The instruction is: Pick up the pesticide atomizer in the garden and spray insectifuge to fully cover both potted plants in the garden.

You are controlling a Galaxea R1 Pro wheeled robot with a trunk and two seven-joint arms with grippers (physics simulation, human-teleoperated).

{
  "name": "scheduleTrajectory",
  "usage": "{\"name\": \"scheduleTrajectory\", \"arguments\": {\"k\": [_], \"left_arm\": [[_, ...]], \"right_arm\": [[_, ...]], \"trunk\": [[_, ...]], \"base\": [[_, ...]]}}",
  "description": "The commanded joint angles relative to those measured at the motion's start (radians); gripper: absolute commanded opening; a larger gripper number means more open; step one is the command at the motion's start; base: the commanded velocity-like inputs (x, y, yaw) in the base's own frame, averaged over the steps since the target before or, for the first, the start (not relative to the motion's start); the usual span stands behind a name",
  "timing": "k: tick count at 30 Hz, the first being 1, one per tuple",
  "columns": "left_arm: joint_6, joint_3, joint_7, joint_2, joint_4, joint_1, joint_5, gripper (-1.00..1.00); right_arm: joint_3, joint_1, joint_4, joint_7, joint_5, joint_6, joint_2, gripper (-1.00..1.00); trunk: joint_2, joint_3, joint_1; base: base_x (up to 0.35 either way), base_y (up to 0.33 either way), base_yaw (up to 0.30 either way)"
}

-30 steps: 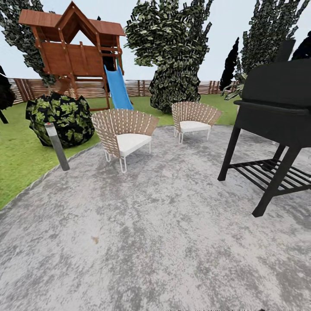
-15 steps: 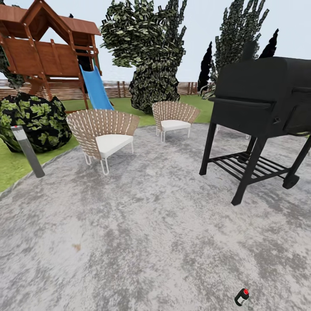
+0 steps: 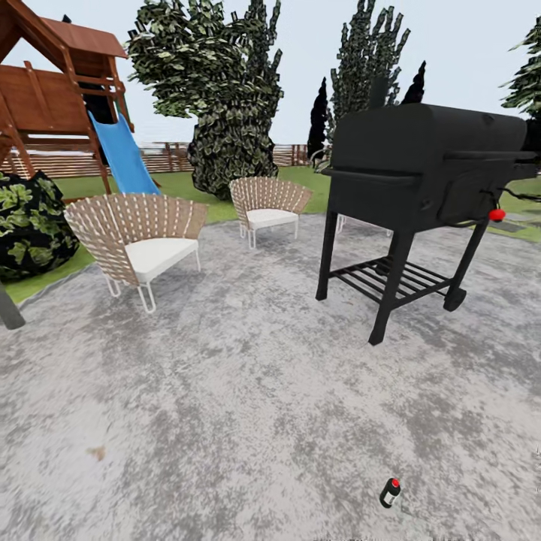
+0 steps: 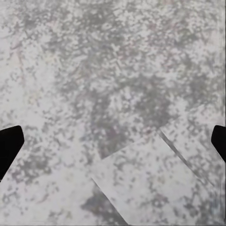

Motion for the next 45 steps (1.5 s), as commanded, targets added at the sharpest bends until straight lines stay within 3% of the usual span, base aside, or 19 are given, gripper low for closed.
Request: {"name": "scheduleTrajectory", "arguments": {"k": [1,11,22,45], "left_arm": [[-0.003,0.002,-0.001,0.0,0.001,0.0,0.002,1.0],[-0.003,0.002,-0.001,0.0,0.001,0.0,0.003,1.0],[-0.003,0.001,-0.001,0.0,0.001,-0.001,0.002,1.0],[-0.003,0.0,-0.001,0.0,0.001,0.0,0.001,1.0]], "right_arm": [[0.0,-0.001,0.001,-0.003,0.003,-0.003,0.0,1.0],[0.0,-0.001,0.001,-0.003,0.003,-0.003,0.0,1.0],[0.002,-0.001,0.001,-0.002,0.003,-0.003,0.0,1.0],[0.002,-0.001,0.001,-0.002,0.003,-0.003,0.0,1.0]], "trunk": [[0.0,0.0,0.0],[0.0,0.003,0.0],[0.0,0.005,0.0],[0.0,0.023,0.0]], "base": [[0.032,0.087,-0.29],[0.08,0.26,-0.278],[0.085,0.279,-0.074],[0.028,0.027,-0.226]]}}
